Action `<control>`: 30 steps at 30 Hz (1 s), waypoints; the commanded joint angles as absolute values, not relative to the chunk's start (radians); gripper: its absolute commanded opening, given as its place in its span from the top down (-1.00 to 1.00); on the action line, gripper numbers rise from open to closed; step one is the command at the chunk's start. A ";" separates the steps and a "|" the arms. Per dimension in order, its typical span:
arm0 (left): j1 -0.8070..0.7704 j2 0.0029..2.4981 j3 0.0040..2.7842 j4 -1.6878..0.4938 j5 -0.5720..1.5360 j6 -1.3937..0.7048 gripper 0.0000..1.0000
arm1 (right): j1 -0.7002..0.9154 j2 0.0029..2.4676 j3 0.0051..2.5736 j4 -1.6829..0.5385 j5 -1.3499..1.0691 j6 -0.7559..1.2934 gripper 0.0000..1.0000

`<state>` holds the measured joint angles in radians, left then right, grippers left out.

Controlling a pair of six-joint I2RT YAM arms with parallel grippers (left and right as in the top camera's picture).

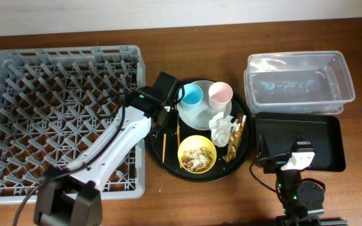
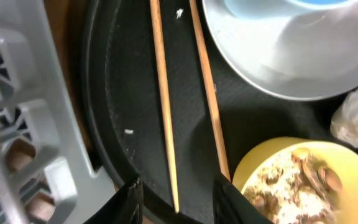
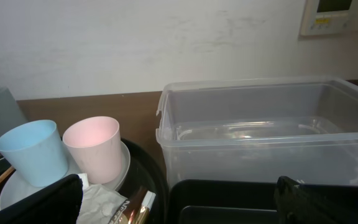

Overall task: Sort waste into correct bins and load items into the dishwasher rack
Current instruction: 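Reach the left gripper to the tray and grasp a wooden chopstick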

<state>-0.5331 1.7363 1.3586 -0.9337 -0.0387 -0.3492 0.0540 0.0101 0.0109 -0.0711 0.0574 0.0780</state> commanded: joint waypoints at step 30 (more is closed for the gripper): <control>-0.537 2.063 1.374 -0.752 -0.106 -0.419 0.99 | 0.059 0.006 0.006 -0.078 0.056 0.078 -0.97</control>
